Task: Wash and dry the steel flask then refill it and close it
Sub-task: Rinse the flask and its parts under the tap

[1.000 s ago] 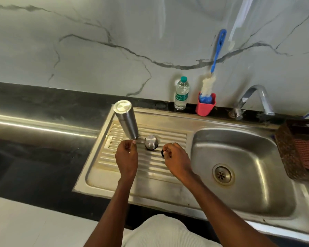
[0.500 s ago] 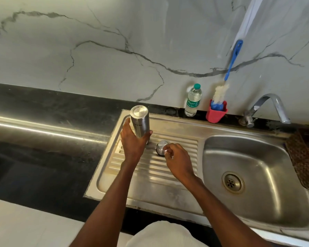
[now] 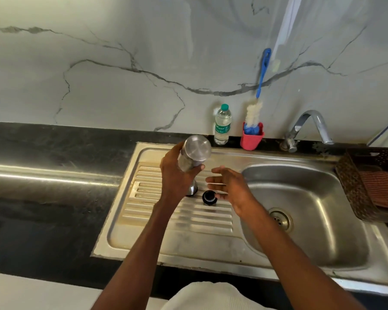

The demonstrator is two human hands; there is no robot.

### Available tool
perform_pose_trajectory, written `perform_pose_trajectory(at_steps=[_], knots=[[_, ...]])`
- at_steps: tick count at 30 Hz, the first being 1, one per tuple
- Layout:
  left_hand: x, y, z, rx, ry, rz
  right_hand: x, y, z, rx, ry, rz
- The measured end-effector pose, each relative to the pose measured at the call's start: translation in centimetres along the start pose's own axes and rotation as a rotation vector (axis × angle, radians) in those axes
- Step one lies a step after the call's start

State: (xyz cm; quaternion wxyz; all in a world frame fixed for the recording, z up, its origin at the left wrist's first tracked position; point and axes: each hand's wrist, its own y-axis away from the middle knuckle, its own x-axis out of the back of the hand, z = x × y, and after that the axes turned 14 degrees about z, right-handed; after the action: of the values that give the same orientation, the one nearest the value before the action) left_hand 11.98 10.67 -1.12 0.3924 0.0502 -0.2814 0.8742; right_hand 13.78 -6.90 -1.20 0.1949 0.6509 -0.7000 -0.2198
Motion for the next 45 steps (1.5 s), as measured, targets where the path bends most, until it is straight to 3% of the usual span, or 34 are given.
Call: perform_pose_trajectory(at_steps=[6,10,13,15,19,26,32,39,45], knots=[[-5.3,3.5,5.5,-0.336,0.108,-0.23,7.1,-0.9,-0.9,-0.369,-0.429,-0.211],[-9.3,6.9,7.8,-0.397,0.062,-0.416,12.8,-0.1,-2.1,-0.494,-0.847,-0.401],[-12.0,8.7,8.8,-0.43,0.005,-0.538,16.2,-0.3,-2.2,-0.451,-0.852,-0.388],[-13.5,9.0,9.0,-0.451,-0.077,-0.642,18.2,-1.0,-1.8,-0.417,-0.855,-0.27],[-15.4,9.4,7.9,-0.388,-0.136,-0.819,22.1,-2.5,-0.2,-0.325,-0.781,0.053],[-20.3,8.2,6.0,0.027,-0.063,-0.644,24.9,-5.4,2.6,-0.287,-0.498,0.453],[-26.5,6.4,6.6,0.224,-0.144,-0.667,24.3,-7.5,2.8,0.008,-0.317,0.594],[-33.2,4.4,8.3,0.11,-0.238,-0.646,23.5,-10.9,3.6,0.107,0.085,0.624],[-37.9,2.8,10.2,0.129,-0.443,-0.704,23.2,-12.9,3.0,0.157,0.211,0.633]])
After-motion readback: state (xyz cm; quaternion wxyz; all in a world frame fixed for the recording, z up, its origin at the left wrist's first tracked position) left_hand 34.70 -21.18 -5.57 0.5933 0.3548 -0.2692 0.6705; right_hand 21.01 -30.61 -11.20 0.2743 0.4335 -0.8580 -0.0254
